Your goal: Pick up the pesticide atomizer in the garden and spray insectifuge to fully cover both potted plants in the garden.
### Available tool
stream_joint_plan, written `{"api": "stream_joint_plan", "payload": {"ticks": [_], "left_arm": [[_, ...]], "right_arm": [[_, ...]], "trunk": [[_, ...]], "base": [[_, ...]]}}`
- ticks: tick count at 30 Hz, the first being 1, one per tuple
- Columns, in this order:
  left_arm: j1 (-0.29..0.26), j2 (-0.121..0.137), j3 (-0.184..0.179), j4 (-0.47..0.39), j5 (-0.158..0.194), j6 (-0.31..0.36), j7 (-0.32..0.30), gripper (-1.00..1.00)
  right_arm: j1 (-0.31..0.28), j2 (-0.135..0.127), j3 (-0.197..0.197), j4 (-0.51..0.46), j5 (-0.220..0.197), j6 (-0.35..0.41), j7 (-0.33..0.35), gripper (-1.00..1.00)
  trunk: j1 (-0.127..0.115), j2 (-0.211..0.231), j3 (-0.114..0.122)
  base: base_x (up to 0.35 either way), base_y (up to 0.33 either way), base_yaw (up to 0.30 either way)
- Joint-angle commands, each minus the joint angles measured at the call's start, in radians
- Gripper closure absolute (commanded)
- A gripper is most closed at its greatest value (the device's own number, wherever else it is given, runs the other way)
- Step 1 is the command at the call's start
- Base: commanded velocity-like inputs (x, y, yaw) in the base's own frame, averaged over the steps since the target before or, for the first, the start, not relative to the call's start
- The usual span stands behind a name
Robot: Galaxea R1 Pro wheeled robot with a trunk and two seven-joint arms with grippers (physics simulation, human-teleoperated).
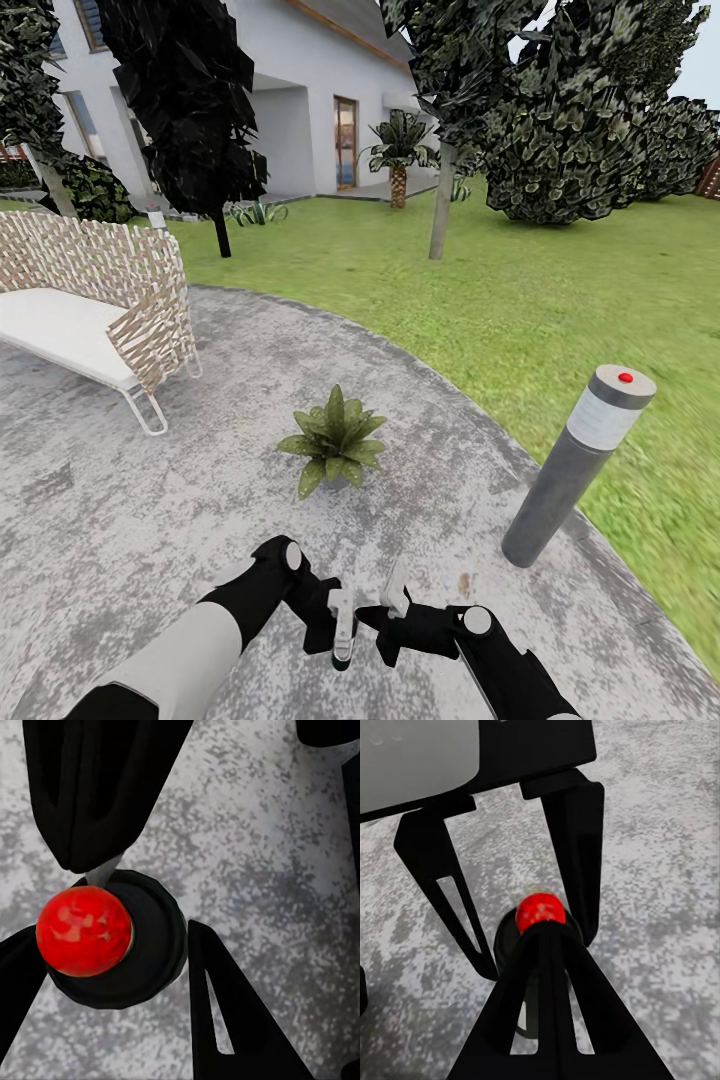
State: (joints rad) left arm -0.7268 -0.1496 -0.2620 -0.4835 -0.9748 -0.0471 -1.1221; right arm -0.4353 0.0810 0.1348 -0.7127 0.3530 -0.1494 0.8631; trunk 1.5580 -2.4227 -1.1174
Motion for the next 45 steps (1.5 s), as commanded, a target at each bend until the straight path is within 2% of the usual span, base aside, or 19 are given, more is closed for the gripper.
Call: {"api": "stream_joint_plan", "payload": {"ticks": [1,9,12,19,21,24,27,28,29,31,32,33,34,35,37,40,42,43,45], "left_arm": [[0.0,0.0,0.0,-0.001,-0.005,-0.005,-0.002,1.0],[0.0,0.009,0.004,0.0,-0.008,-0.005,-0.003,1.0],[0.0,0.034,0.005,0.01,-0.011,-0.006,-0.004,1.0],[0.001,0.183,0.006,0.016,-0.007,-0.004,-0.003,1.0],[0.009,0.233,0.007,0.017,-0.006,-0.003,-0.001,1.0],[0.048,0.278,0.036,0.017,-0.006,0.0,0.005,1.0],[0.086,0.305,0.142,0.018,-0.005,0.0,0.097,1.0],[0.107,0.307,0.212,0.019,-0.004,-0.001,0.166,1.0],[0.121,0.306,0.259,0.021,-0.002,-0.002,0.211,1.0],[0.167,0.296,0.403,0.06,0.02,-0.007,0.337,1.0],[0.176,0.292,0.45,0.081,0.039,-0.008,0.377,1.0],[0.185,0.288,0.519,0.107,0.08,-0.01,0.438,1.0],[0.19,0.287,0.591,0.125,0.136,-0.012,0.506,1.0],[0.194,0.286,0.646,0.137,0.189,-0.014,0.571,1.0],[0.225,0.288,0.708,0.145,0.269,-0.037,0.679,1.0],[0.298,0.289,0.785,0.15,0.409,-0.208,0.857,1.0],[0.351,0.288,0.824,0.152,0.505,-0.3,0.974,1.0],[0.367,0.288,0.829,0.153,0.525,-0.314,0.998,1.0],[0.395,0.29,0.836,0.154,0.551,-0.335,1.031,1.0]], "right_arm": [[0.0,0.0,-0.001,-0.001,0.011,-0.009,0.001,1.0],[0.0,0.0,-0.001,-0.001,0.011,-0.009,0.001,1.0],[0.0,0.0,-0.002,0.001,0.011,-0.009,0.001,1.0],[0.0,-0.001,-0.003,0.006,0.014,-0.009,-0.001,1.0],[0.0,-0.004,-0.003,0.009,0.016,-0.01,-0.005,1.0],[0.0,-0.009,-0.005,0.01,0.018,-0.011,-0.012,1.0],[0.0,-0.023,-0.004,0.04,0.019,-0.011,-0.069,1.0],[0.0,-0.031,-0.004,0.081,0.019,-0.012,-0.115,1.0],[0.0,-0.034,-0.004,0.109,0.019,-0.013,-0.15,1.0],[0.0,-0.037,-0.004,0.208,0.018,-0.015,-0.322,1.0],[0.0,-0.038,-0.004,0.249,0.017,-0.019,-0.396,1.0],[0.0,-0.037,-0.003,0.314,0.015,-0.031,-0.511,1.0],[0.0,-0.034,-0.003,0.377,0.012,-0.059,-0.624,1.0],[0.0,-0.032,-0.003,0.429,0.01,-0.098,-0.717,1.0],[0.0,-0.031,-0.004,0.513,0.007,-0.184,-0.848,1.0],[0.001,-0.032,-0.008,0.633,0.005,-0.326,-1.047,1.0],[0.002,-0.031,-0.009,0.669,-0.014,-0.382,-1.193,1.0],[0.002,-0.031,-0.009,0.674,-0.027,-0.394,-1.228,1.0],[0.003,-0.03,-0.009,0.679,-0.081,-0.413,-1.278,1.0]], "trunk": [[0.0,0.0,-0.001],[0.0,0.0,-0.001],[0.0,0.0,-0.001],[0.0,0.0,-0.001],[0.0,0.0,-0.001],[0.0,0.0,-0.001],[0.0,0.0,-0.001],[0.0,0.0,-0.001],[0.0,0.0,-0.001],[0.0,0.0,-0.001],[0.0,0.0,-0.001],[0.0,0.0,-0.001],[0.0,0.0,-0.001],[0.0,0.0,-0.001],[0.0,0.0,-0.001],[0.0,0.0,-0.001],[0.0,0.0,-0.001],[0.0,0.0,-0.001],[0.0,0.0,-0.001]], "base": [[0.0,0.0,0.0],[0.0,0.0,0.0],[0.0,0.0,0.0],[0.0,0.0,0.0],[0.0,0.0,0.0],[0.0,0.0,0.0],[0.0,0.0,0.0],[0.0,0.0,0.0],[0.0,0.0,0.0],[0.0,0.0,0.0],[0.0,0.0,0.0],[0.0,0.0,0.0],[0.0,0.0,0.0],[0.0,0.0,0.0],[0.0,0.0,0.0],[0.0,0.0,0.0],[0.0,0.0,0.0],[0.0,0.0,0.0],[0.0,0.0,0.0]]}}
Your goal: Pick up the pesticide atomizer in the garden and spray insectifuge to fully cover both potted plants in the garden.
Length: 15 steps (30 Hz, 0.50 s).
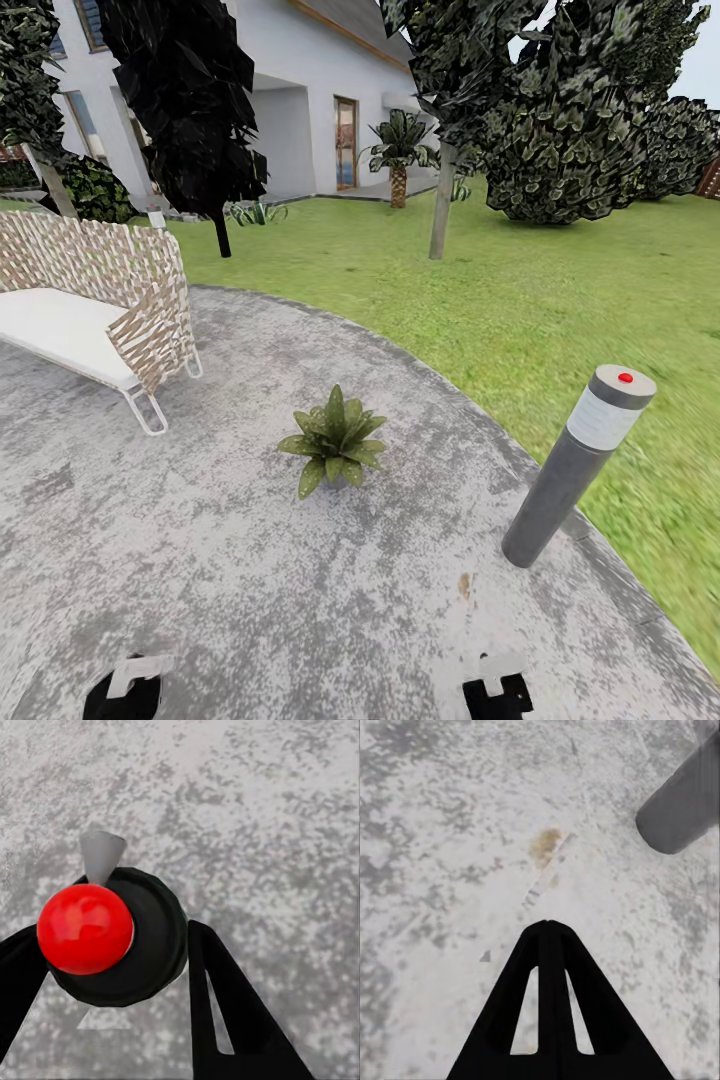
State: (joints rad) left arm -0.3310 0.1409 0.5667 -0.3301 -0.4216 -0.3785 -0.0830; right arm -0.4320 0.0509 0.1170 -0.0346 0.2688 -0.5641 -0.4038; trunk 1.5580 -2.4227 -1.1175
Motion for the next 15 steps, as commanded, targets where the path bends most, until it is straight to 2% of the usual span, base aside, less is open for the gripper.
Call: {"api": "stream_joint_plan", "payload": {"ticks": [1,2,3,6,15], "left_arm": [[0.005,0.001,0.009,0.002,0.002,-0.009,-0.003,1.0],[0.009,0.003,0.009,0.008,0.004,-0.011,0.0,1.0],[0.01,0.004,0.01,0.013,0.004,-0.013,0.001,1.0],[0.012,0.006,0.01,0.026,0.004,-0.015,0.003,1.0],[0.012,0.008,0.01,0.039,0.0,-0.028,0.003,1.0]], "right_arm": [[-0.001,0.001,0.009,0.002,-0.026,-0.002,-0.02,1.0],[-0.001,0.003,0.009,0.001,-0.051,-0.003,-0.024,1.0],[-0.001,0.003,0.009,0.001,-0.063,-0.004,-0.025,-1.0],[-0.001,0.005,0.01,0.001,-0.081,-0.005,-0.026,-1.0],[-0.001,0.007,0.009,0.002,-0.085,-0.005,-0.026,-1.0]], "trunk": [[0.0,0.0,-0.001],[0.0,0.0,-0.001],[0.0,0.0,-0.001],[0.0,0.0,-0.001],[0.0,0.0,-0.001]], "base": [[0.0,0.0,0.0],[0.0,0.0,0.0],[0.0,0.0,0.0],[0.0,0.0,0.0],[0.0,0.0,0.0]]}}
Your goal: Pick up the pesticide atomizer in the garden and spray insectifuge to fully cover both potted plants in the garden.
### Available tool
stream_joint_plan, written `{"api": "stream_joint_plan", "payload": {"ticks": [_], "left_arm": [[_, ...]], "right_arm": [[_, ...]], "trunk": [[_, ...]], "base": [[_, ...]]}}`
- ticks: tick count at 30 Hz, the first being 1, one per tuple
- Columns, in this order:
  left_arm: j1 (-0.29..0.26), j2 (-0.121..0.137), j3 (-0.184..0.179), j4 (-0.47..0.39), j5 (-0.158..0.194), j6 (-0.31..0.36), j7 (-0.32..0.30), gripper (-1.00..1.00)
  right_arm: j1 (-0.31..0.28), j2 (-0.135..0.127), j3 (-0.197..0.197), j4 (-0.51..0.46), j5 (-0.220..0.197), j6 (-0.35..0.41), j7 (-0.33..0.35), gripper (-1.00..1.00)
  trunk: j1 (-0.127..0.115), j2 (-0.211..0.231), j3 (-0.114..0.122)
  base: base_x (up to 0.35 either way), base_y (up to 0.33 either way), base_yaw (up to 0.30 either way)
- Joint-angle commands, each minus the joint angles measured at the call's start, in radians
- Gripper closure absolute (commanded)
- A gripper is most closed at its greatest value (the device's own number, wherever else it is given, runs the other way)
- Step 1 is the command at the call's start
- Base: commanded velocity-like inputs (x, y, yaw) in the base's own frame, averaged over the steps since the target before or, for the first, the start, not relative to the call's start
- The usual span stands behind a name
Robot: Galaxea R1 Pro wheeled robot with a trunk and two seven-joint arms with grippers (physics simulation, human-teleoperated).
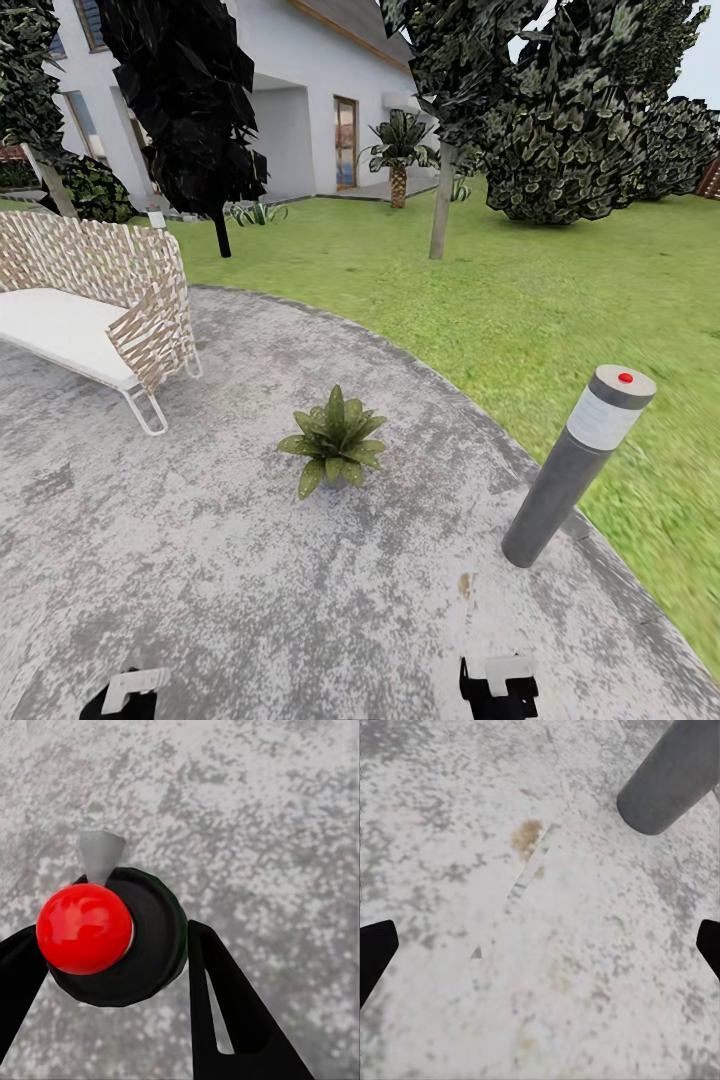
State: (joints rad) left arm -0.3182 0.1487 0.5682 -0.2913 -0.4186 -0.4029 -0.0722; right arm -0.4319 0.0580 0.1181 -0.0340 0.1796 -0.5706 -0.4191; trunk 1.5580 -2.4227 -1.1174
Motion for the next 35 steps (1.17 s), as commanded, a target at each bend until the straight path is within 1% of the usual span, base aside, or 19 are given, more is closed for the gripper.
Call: {"api": "stream_joint_plan", "payload": {"ticks": [1,4,7,9,12,19,26,30,35], "left_arm": [[-0.001,-0.001,0.009,0.001,-0.003,-0.003,-0.008,1.0],[-0.001,-0.002,0.009,0.001,-0.003,-0.004,-0.008,1.0],[-0.001,-0.002,0.009,0.001,-0.003,-0.004,-0.008,1.0],[-0.001,-0.002,0.009,0.001,-0.003,-0.004,-0.008,1.0],[-0.001,-0.001,0.009,0.002,-0.003,-0.004,-0.008,1.0],[-0.001,-0.001,0.009,0.002,-0.003,-0.004,-0.008,1.0],[-0.001,-0.001,0.01,0.008,0.004,-0.005,-0.006,1.0],[-0.002,-0.011,0.018,0.002,0.01,-0.005,-0.005,1.0],[-0.002,-0.012,0.014,0.008,0.01,-0.006,-0.004,1.0]], "right_arm": [[-0.001,0.0,0.008,0.001,0.005,0.002,-0.01,-1.0],[-0.001,0.003,0.009,0.002,0.005,0.002,-0.01,-1.0],[-0.001,0.013,0.012,0.006,0.011,0.0,-0.008,-1.0],[-0.001,0.015,0.012,0.007,0.012,0.002,-0.008,-1.0],[0.0,0.013,0.012,0.008,0.012,0.005,-0.009,-1.0],[0.032,0.009,0.011,0.009,0.012,0.006,-0.009,-1.0],[0.036,0.008,0.011,0.008,0.012,0.006,-0.009,-1.0],[0.036,0.008,0.011,0.008,0.012,0.006,-0.009,-1.0],[0.036,0.008,0.011,0.008,0.012,0.006,-0.009,-1.0]], "trunk": [[0.0,0.0,-0.001],[0.0,0.0,-0.001],[0.0,0.0,-0.001],[0.0,0.0,-0.001],[0.0,0.0,-0.001],[0.0,0.0,-0.001],[0.0,0.0,-0.001],[0.0,0.0,-0.001],[0.0,0.0,-0.001]], "base": [[0.0,0.0,0.0],[0.0,0.0,0.0],[0.0,0.0,0.0],[0.0,0.0,0.0],[0.0,0.0,0.0],[0.0,0.0,0.0],[0.0,0.0,0.0],[0.0,0.0,0.0],[0.0,0.0,0.0]]}}
